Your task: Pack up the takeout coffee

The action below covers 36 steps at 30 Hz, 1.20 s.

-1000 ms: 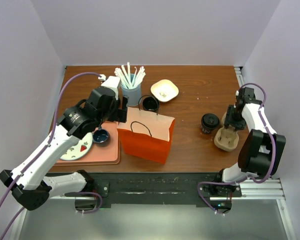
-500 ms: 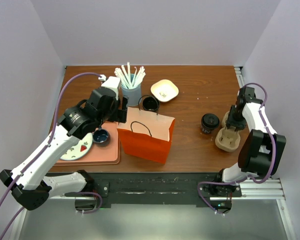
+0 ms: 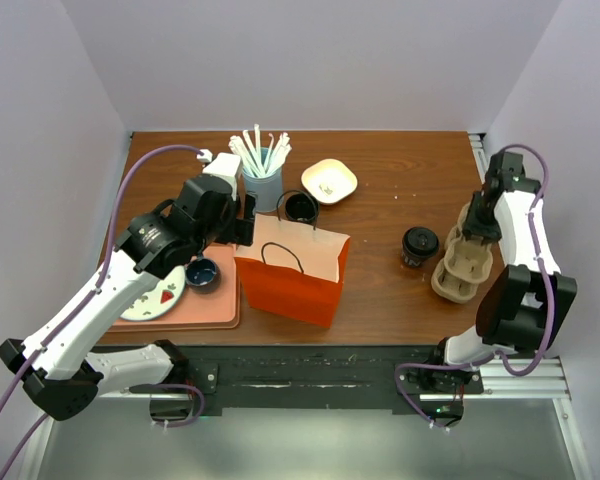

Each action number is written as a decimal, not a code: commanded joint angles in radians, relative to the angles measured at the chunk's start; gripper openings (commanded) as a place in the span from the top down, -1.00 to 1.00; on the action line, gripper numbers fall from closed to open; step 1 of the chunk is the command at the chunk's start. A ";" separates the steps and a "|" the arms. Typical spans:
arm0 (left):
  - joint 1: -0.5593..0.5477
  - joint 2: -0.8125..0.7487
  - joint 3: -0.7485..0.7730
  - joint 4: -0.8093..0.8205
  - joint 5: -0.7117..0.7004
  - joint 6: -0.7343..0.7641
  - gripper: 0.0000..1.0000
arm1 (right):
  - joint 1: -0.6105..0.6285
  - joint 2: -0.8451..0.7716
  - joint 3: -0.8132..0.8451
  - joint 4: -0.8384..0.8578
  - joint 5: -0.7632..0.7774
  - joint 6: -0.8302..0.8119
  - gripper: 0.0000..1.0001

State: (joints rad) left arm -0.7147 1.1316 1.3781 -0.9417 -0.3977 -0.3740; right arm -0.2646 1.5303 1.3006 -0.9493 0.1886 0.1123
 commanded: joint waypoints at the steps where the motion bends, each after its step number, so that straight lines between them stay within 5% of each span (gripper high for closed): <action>1: -0.006 -0.003 0.035 0.014 -0.007 0.000 -0.78 | 0.028 -0.061 0.221 -0.063 -0.029 0.003 0.36; 10: -0.012 0.027 0.072 -0.005 0.043 -0.034 -0.74 | 0.351 -0.055 0.669 -0.088 -0.135 -0.039 0.39; 15: -0.012 0.022 0.067 -0.028 0.056 -0.062 -0.68 | 0.517 -0.073 0.804 -0.037 -0.357 -0.016 0.42; 24: 0.003 -0.001 0.036 -0.005 0.106 -0.059 -0.57 | 1.014 -0.099 0.813 0.122 -0.377 -0.034 0.44; 28: 0.027 -0.006 0.041 -0.037 0.115 -0.082 -0.40 | 1.084 -0.140 0.692 0.286 -0.422 -0.083 0.43; 36: 0.090 -0.076 -0.040 -0.011 0.256 -0.117 -0.22 | 1.114 -0.147 0.557 0.350 -0.502 -0.186 0.42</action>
State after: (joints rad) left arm -0.6563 1.1007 1.3724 -0.9752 -0.2337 -0.4606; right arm 0.8383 1.3941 1.8973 -0.6895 -0.2577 0.0040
